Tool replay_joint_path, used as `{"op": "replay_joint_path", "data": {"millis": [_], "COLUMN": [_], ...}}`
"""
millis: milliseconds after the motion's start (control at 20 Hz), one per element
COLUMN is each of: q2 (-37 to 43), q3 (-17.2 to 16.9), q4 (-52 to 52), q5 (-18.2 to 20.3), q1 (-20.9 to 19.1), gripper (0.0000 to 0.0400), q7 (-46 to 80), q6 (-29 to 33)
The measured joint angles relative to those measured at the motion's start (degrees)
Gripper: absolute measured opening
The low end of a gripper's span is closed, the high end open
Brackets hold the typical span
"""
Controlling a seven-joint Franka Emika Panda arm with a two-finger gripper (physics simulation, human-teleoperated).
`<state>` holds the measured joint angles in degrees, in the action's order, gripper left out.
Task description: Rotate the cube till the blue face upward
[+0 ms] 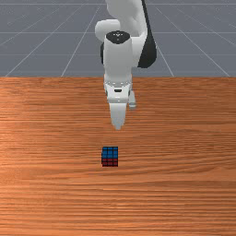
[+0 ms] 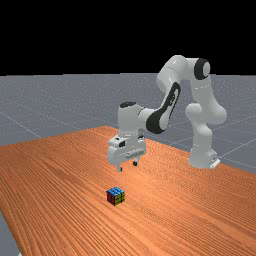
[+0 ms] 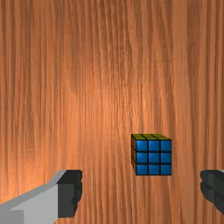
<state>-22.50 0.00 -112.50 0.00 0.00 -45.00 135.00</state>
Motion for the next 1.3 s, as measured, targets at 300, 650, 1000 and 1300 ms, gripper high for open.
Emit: {"op": "replay_joint_path", "data": {"millis": [300,650,1000,1300], "q2": [1.01,2.11,0.54,-8.73], "q3": [-2.25,-11.35,-11.94,-11.38], "q4": [0.55,4.43,4.71,8.17], "q5": [1.15,9.41,10.82,12.26], "q1": [1.23,5.32,5.81,5.59], "gripper": [0.0245,0.0008,0.0000,0.0000], "q7": [11.73,71.53,77.26,78.54], "q6": [-3.65,-12.15,-8.80,-1.84]}}
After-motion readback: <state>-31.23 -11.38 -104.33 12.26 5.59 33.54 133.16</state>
